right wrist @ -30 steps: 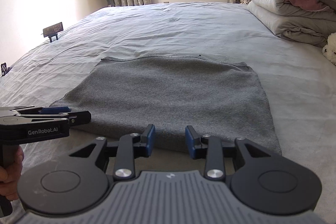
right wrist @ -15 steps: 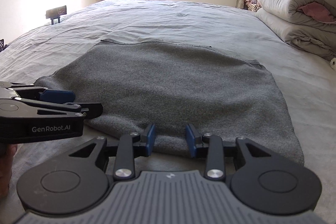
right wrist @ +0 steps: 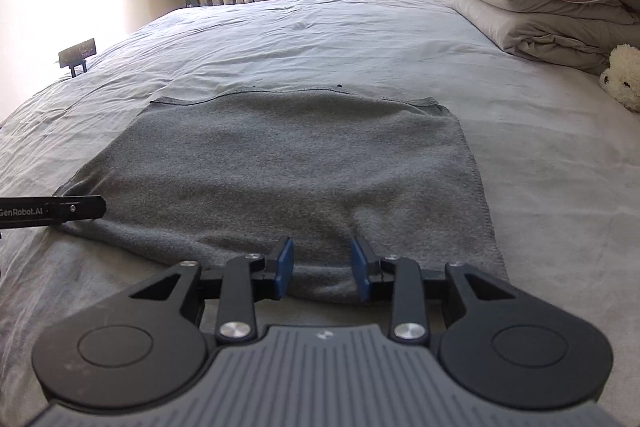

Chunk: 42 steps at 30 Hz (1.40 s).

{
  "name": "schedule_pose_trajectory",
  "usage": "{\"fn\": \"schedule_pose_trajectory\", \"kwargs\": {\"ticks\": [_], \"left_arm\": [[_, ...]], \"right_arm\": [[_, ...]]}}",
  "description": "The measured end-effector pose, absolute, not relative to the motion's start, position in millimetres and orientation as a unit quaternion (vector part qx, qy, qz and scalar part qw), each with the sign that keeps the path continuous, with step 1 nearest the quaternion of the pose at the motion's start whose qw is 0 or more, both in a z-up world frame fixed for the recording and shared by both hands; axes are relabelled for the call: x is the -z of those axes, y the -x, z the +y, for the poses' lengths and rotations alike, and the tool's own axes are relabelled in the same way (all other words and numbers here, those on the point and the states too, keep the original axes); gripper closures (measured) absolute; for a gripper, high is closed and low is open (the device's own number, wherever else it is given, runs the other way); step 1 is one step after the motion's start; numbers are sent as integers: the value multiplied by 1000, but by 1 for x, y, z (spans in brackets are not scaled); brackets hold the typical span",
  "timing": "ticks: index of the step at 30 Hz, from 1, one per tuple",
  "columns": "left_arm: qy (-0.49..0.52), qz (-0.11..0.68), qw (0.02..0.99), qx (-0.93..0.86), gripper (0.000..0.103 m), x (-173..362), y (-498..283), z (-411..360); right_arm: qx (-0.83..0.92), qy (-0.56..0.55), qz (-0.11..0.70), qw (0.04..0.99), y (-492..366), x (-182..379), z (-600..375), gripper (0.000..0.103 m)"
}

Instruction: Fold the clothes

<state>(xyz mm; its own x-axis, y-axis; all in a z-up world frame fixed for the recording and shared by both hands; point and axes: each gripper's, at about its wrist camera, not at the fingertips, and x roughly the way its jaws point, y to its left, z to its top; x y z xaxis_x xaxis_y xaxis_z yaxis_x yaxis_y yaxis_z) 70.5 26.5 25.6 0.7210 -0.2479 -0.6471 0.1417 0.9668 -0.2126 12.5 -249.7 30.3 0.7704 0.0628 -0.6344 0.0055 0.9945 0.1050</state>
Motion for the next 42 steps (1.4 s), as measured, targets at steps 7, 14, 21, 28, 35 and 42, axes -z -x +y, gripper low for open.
{"fn": "schedule_pose_trajectory", "kwargs": {"ticks": [7,14,21,28,35,42], "left_arm": [[150,376,911,77,51,-33,-76,62],[226,403,886,46,43,-42,-73,96],[244,434,865,60,36,-31,-69,77],[268,422,864,56,27,-26,-68,79],[279,432,857,38,35,-28,-66,84],[227,429,874,29,82,-22,-71,72]], "right_arm": [[13,-60,372,926,-6,-33,-289,70],[91,-89,396,910,5,-38,-319,48],[72,-241,381,890,14,-36,-332,45],[103,-326,351,872,22,-33,-333,44],[106,-394,350,843,32,-35,-335,43],[123,-406,309,851,29,-25,-332,44]]}}
